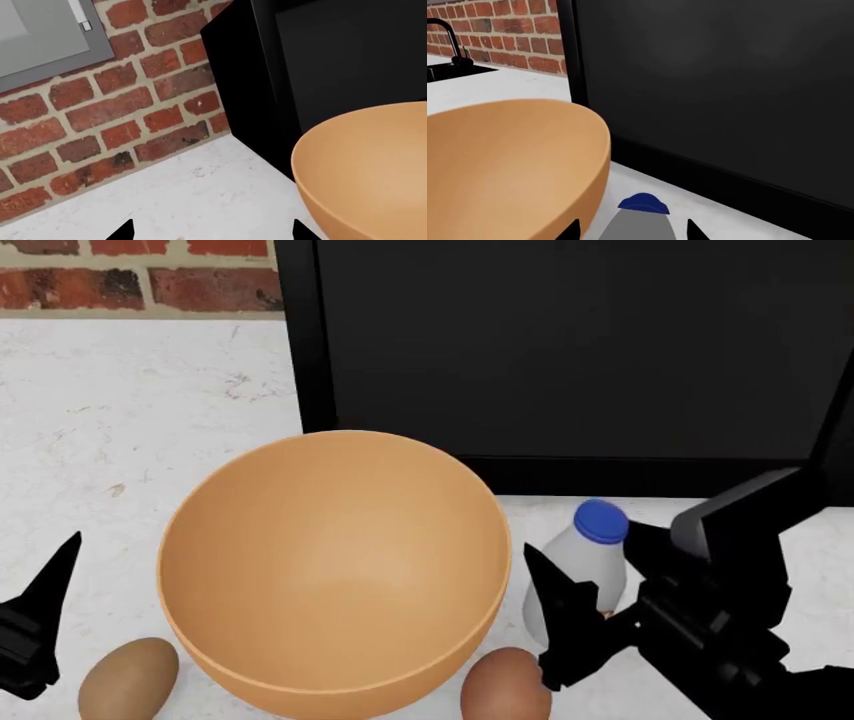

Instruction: Place the eggs and milk next to the bowl.

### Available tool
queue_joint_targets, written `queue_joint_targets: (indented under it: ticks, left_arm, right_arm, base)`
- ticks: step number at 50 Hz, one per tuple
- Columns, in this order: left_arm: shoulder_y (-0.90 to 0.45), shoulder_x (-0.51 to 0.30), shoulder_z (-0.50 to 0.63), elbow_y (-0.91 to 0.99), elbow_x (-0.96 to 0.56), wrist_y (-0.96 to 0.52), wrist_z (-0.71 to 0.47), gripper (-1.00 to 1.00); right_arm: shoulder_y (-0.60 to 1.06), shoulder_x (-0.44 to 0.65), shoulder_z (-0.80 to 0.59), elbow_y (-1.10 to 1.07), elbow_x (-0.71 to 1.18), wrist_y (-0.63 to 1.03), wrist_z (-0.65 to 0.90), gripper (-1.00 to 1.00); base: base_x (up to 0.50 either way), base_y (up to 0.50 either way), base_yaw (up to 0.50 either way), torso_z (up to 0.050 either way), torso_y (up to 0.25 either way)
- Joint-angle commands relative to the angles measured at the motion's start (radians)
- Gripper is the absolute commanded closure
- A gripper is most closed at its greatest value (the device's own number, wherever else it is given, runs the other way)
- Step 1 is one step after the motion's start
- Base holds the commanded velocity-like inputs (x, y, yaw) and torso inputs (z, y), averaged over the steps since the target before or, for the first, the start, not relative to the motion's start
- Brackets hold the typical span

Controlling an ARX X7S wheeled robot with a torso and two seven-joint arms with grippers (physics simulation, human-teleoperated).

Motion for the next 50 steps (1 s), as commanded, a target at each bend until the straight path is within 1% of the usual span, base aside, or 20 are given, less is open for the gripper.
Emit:
queue_joint_targets:
  ticks: [1, 50]
  left_arm:
    - [0.001, 0.004, 0.006, -0.014, 0.010, 0.012, 0.007, -1.00]
    - [0.000, -0.004, 0.000, 0.000, 0.001, 0.000, -0.004, -1.00]
  right_arm:
    - [-0.003, -0.004, -0.003, 0.014, -0.026, -0.022, -0.020, 1.00]
    - [-0.009, -0.032, -0.030, 0.100, -0.051, -0.071, -0.053, 1.00]
  base:
    - [0.00, 0.00, 0.00, 0.000, 0.000]
    - [0.00, 0.00, 0.00, 0.000, 0.000]
